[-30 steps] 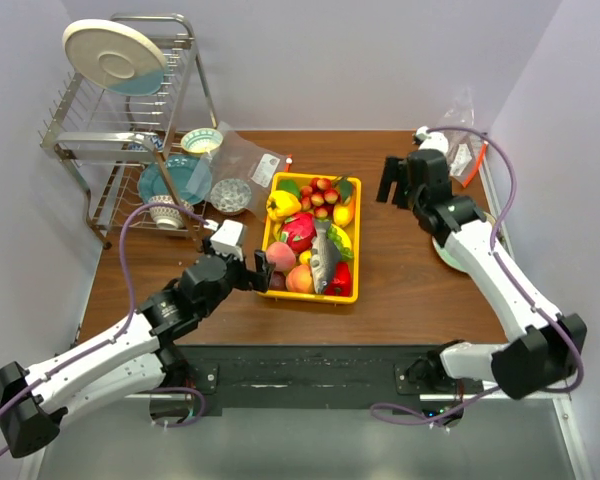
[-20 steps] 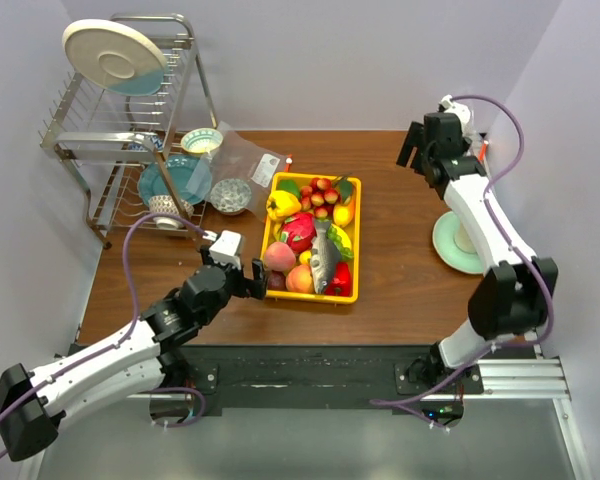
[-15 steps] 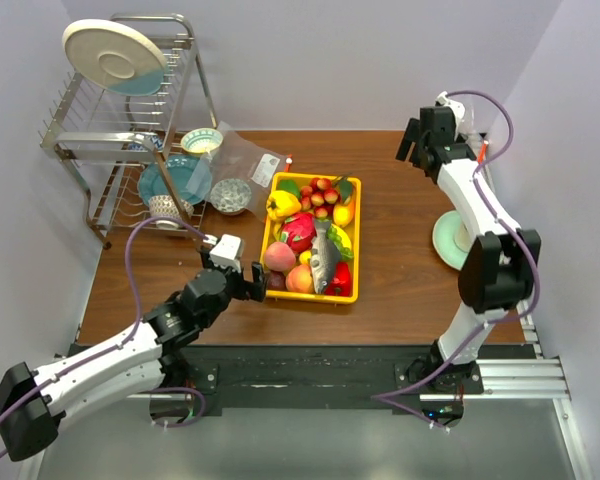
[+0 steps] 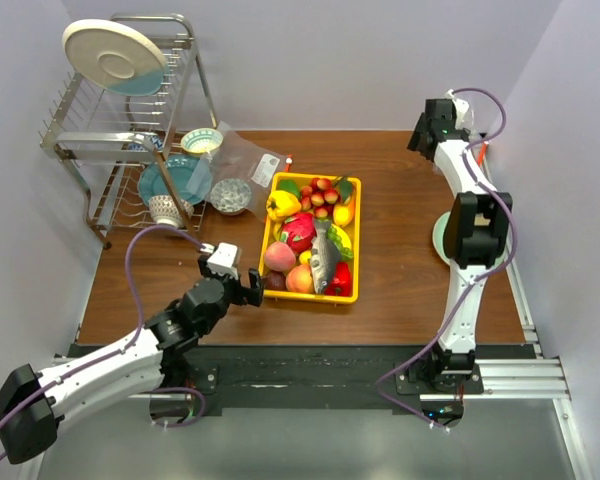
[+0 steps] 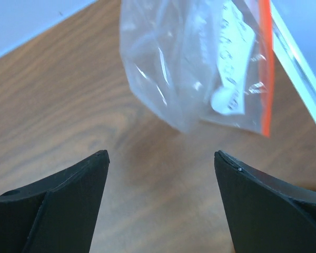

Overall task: Place the food in the zip-top bag and seal the zipper
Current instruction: Pick up the zipper food storage bag at the corner of the board.

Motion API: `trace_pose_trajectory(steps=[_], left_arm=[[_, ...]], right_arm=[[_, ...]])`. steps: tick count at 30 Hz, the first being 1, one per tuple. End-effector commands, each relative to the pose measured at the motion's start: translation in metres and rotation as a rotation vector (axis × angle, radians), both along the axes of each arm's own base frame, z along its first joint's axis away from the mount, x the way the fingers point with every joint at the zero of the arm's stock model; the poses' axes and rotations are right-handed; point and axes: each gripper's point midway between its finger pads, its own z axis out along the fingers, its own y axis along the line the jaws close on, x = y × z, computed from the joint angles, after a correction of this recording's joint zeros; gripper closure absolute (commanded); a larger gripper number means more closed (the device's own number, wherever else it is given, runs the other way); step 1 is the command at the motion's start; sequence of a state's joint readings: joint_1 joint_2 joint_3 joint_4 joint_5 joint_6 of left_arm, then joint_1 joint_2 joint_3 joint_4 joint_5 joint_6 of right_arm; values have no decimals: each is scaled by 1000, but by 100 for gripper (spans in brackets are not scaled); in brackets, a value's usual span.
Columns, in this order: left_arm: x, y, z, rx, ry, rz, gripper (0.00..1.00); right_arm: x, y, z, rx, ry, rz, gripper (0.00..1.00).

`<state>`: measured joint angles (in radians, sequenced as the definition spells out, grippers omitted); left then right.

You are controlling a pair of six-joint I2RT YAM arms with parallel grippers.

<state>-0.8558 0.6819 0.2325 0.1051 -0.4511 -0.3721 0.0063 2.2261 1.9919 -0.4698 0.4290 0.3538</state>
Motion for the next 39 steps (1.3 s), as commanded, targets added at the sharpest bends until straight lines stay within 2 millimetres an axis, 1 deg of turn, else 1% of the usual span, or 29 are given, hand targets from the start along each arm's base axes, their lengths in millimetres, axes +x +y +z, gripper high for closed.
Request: trace_pose_trajectory(steps=[1,2,3,5,6,8,9,11,12,13,14,15,16,17,18,19,20,22,25,27,28,30,31,32,33,34,36,37,39], left_arm=[[6,-1,14,-37,-68,17,0],[7,0,13,-32,-67,20,0],[8,0,13,-32,-68,24,0],[8,0,12,-25,-66,25,0],[9,0,12,-23,-66,27,0],[9,-1,10,-17,-61,27,0],[10,0,9,-12,-58,32,0],[11,-1,9,-7,-57,33,0],[11,-1,8,-5,-55,34,0],[11,-1,8,-6,-56,34,0],[11,-1,8,-6,-56,34,0],[11,-1,9,-7,-59,34,0],[11,-1,9,-8,-58,33,0],[11,0,9,-10,-60,32,0],[10,-1,9,-10,-61,29,0],[10,0,9,-14,-64,29,0],[10,-1,10,-16,-67,26,0],[9,-1,11,-20,-71,23,0],[9,-2,12,-25,-75,15,0],[8,-2,13,-30,-80,11,0],[8,-3,14,-32,-82,7,0],[7,-2,15,-40,-90,6,0],[7,-1,15,-41,-90,8,0],[7,-2,16,-44,-92,5,0],[6,-3,17,-49,-94,0,0],[6,-3,17,-51,-96,-4,0],[5,-3,18,-55,-102,-7,0],[5,-3,17,-54,-100,-10,0],[5,-2,19,-58,-103,-7,0]], right_arm=[[30,-27,32,-48,-110,-51,23],[32,-29,30,-61,-111,-57,27],[36,-31,34,-77,-121,-52,38],[39,-34,32,-107,-116,-50,49],[40,-36,32,-115,-115,-47,62],[39,-39,38,-139,-126,-53,72],[38,-40,38,-141,-124,-56,86],[37,-33,49,-120,-149,-30,95],[33,-29,44,-113,-138,-14,100],[32,-26,47,-108,-144,-1,100],[29,-22,62,-98,-174,7,100],[25,-13,57,-79,-163,36,100],[23,-9,62,-63,-172,54,100],[18,-5,79,-40,-209,63,100],[11,0,73,-17,-200,80,100],[12,34,74,49,-219,187,100],[13,44,83,94,-271,216,100],[-3,77,92,197,-303,346,100],[-21,105,112,283,-349,439,100],[-38,131,113,338,-328,507,100],[-48,142,128,355,-347,547,100],[-72,176,129,444,-315,658,100],[-85,189,143,474,-331,705,100],[-103,215,153,536,-333,795,100],[-116,225,150,563,-317,825,100],[-132,234,169,575,-348,867,100],[-161,263,177,618,-338,968,100],[-178,268,194,624,-364,1005,100],[-207,287,198,681,-340,1080,100]])
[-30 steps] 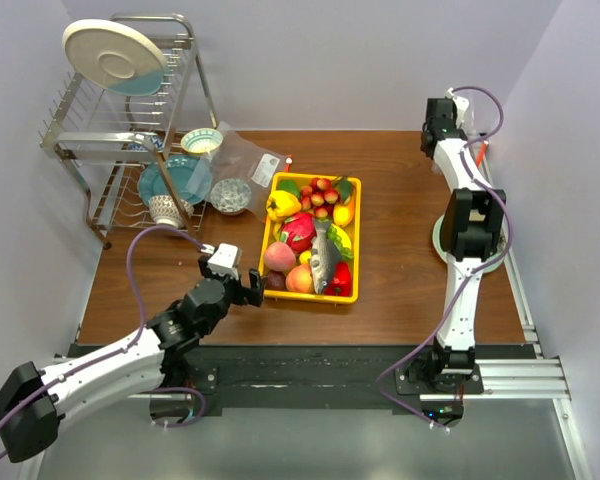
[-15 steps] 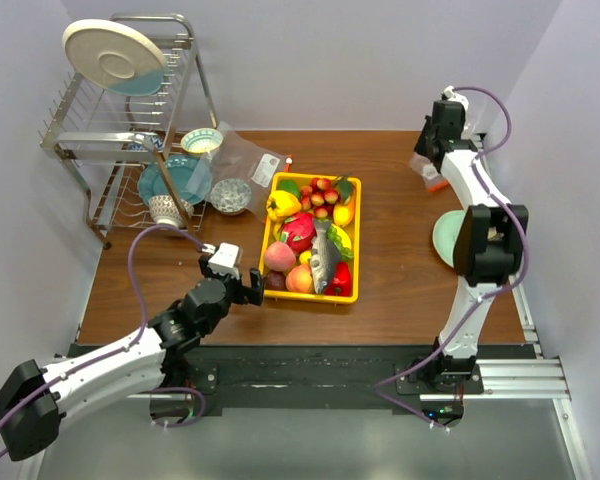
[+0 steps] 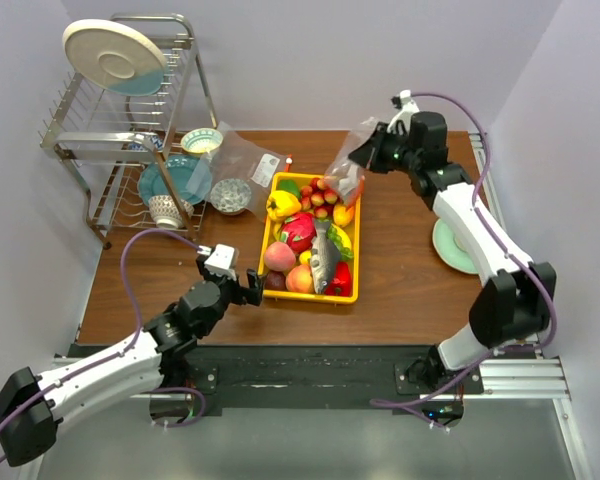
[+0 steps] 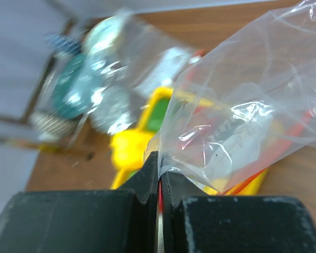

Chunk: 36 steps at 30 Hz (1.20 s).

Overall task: Place the food in the zip-top bag and seal the zipper
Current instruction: Pick up the zipper food storage bag at the corner of the board.

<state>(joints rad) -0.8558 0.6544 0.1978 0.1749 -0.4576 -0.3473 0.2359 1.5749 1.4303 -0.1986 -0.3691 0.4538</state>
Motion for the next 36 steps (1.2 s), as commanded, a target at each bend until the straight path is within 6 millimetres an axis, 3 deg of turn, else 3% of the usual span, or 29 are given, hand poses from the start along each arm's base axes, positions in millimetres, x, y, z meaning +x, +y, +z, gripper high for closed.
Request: trace_pose_trajectory(steps=[1,2,3,5,7,9,11,16,22,23,25,29,31,33,34,35,36], left_arm=[[2,-2,13,-39,-55,-4,0],[2,-2,13,-39,-55,-4,0],[2,-2,14,-44,-60,-5,0],[2,-2,15,-47,-64,-8,0],[1,-3,15,-47,-64,-14,0],[1,-4,15,-45,-62,-21,0],[1,-4,15,-44,-63,-22,0],[0,-5,15,-46,-63,-27,0],[0,-6,15,-46,-64,-32,0],[0,-6,14,-44,-62,-33,0],[0,-6,14,-46,-62,-35,0],[0,-6,14,-43,-62,-35,0],[0,-7,15,-46,-64,-36,0],[0,-6,14,-43,-62,-35,0],[0,-6,14,-45,-63,-35,0],[0,-6,15,-46,-64,-35,0],[0,-6,14,-44,-63,-35,0]], right_arm=[[-74,47,54,144,-66,262,100],[-91,54,67,178,-78,302,100],[-107,60,64,205,-54,364,100],[-135,70,81,267,-76,456,99],[-164,80,81,312,-60,594,97],[-177,79,81,304,-51,630,98],[-179,73,67,240,-25,601,98],[-190,57,63,146,-25,537,100],[-193,19,80,-23,-91,355,100],[-195,15,93,-37,-128,339,100],[-198,3,100,-78,-149,293,100],[-205,2,126,-56,-217,298,100],[-207,12,132,-3,-229,345,100],[-198,25,119,34,-192,382,99],[-199,33,115,66,-159,424,97],[-190,42,96,75,-97,445,91],[-186,49,92,89,-87,466,63]])
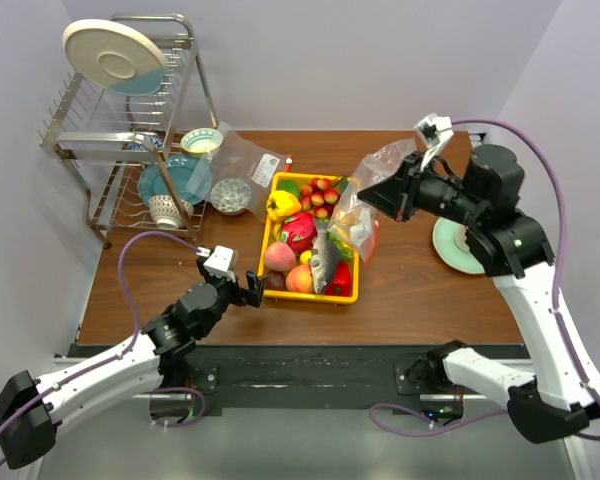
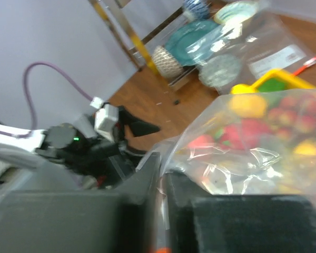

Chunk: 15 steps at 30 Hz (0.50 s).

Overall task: Place the food in the zip-top bag and seal the zipper
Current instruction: Pick up the zipper food storage bag at the corner of the board, then place the zipper food storage bag at the center of the board.

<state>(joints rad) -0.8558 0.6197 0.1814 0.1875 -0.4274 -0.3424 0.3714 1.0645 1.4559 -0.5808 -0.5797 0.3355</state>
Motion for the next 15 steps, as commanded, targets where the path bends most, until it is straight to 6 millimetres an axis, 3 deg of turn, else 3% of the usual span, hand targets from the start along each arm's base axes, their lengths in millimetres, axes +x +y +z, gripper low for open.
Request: trace_pose_trajectory(steps=[1,3,7,11,15], left_arm=[[3,-2,11,-21,-47,-3,0],[3,-2,11,-22,-46,-3,0],[3,-2,10,-19,-45,0,0],[4,-1,11,-21,-46,5,0],[1,-6,11,-21,-46,-26,0]], right_arm=[[18,42,-39,45,165,154,48],[27,60,-53,51,208,185,25],[26,88,-57,65,247,247,17],[36,80,-59,11,228,176,17],[42,48,-78,-133,221,8,17]])
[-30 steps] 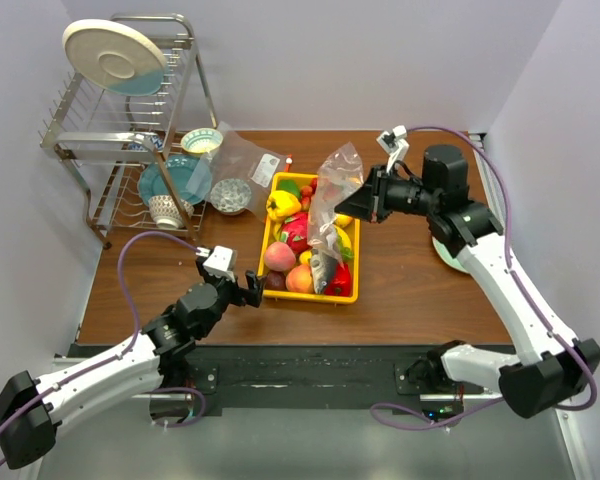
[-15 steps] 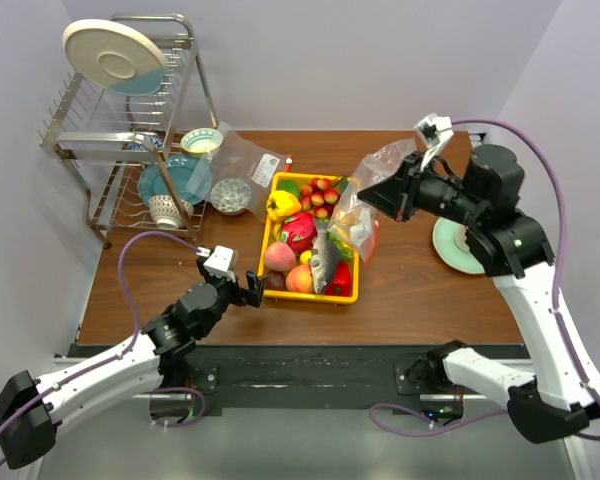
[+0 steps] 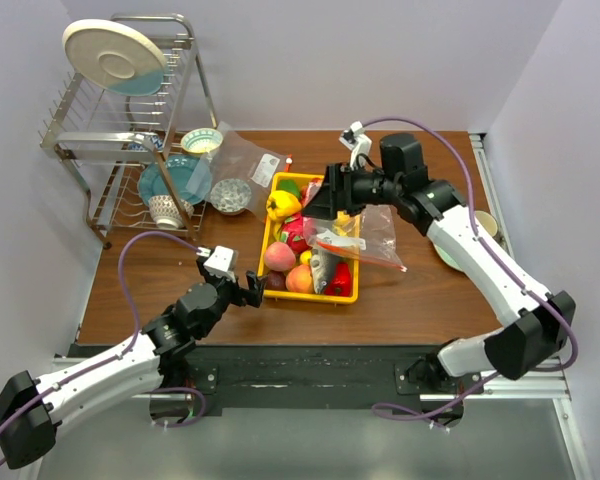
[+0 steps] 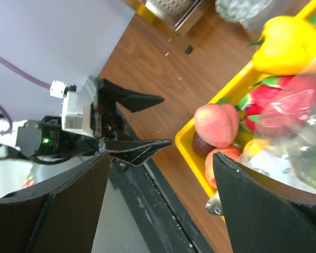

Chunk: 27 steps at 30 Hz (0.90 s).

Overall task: Place the food in the zip-top bag and seal the zipper
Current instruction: Place the zipper food storage bag at the center of the board.

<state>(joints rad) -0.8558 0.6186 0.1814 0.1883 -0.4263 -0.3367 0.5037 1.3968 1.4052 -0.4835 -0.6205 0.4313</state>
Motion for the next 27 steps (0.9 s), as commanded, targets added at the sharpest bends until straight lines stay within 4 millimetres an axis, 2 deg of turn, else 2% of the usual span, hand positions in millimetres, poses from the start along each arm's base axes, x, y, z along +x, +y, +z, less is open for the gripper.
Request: trace_pose_trajectory(steps=[1,3,4,5,6,7,8,9,10,11,12,13,14,15,16,18,19,21,24,26,27], left_arm=[[1,-9,14,-26,-45,-40,0],[-1,-15,17,-31,-32,-70,0],[1,-20,26,-40,-29,-76,0],[0,-25,30,-45,-20,-95,0],[0,-29,35,-56,-11,-106,0],[3,-36,48,-69,-8,-115,1],[2,-42,51,-70,6,-137,1],[2,-46,57,-84,13,-147,2],[5,-53,70,-100,10,-155,2],[4,-56,72,-101,24,-164,2],[6,-60,87,-127,15,-166,2],[6,-62,87,-125,26,-172,2],[5,-64,93,-137,24,-180,2],[6,-67,104,-157,16,-184,2],[6,-69,108,-163,13,-193,2],[4,-74,121,-183,4,-217,2],[4,-75,122,-180,8,-221,2],[4,-78,130,-184,3,-235,2],[3,-80,134,-180,9,-246,2],[3,-80,134,-174,18,-248,2],[3,-80,141,-181,10,-247,2]], right_arm=[[1,-38,25,-116,-148,-139,17],[-5,-56,14,-177,-153,-200,17],[-1,-70,-1,-235,-153,-258,17],[-7,-80,3,-242,-180,-295,17],[-8,-87,-2,-263,-184,-318,17],[-8,-97,-17,-304,-177,-356,18],[-14,-103,-16,-304,-194,-368,19],[-17,-107,-21,-317,-202,-373,24],[-17,-116,-39,-361,-185,-400,27],[-19,-121,-46,-383,-182,-412,30],[-21,-128,-51,-405,-190,-427,38],[-23,-134,-69,-444,-164,-439,42],[-21,-140,-77,-472,-163,-468,46],[-21,-142,-81,-477,-159,-474,51],[-24,-143,-94,-496,-140,-467,53],[-22,-144,-100,-492,-139,-486,53],[-24,-145,-107,-493,-131,-488,53],[-22,-146,-110,-479,-141,-505,53],[-23,-158,-120,-530,-135,-543,53],[-25,-160,-125,-554,-129,-535,53],[-27,-161,-127,-565,-123,-528,53]])
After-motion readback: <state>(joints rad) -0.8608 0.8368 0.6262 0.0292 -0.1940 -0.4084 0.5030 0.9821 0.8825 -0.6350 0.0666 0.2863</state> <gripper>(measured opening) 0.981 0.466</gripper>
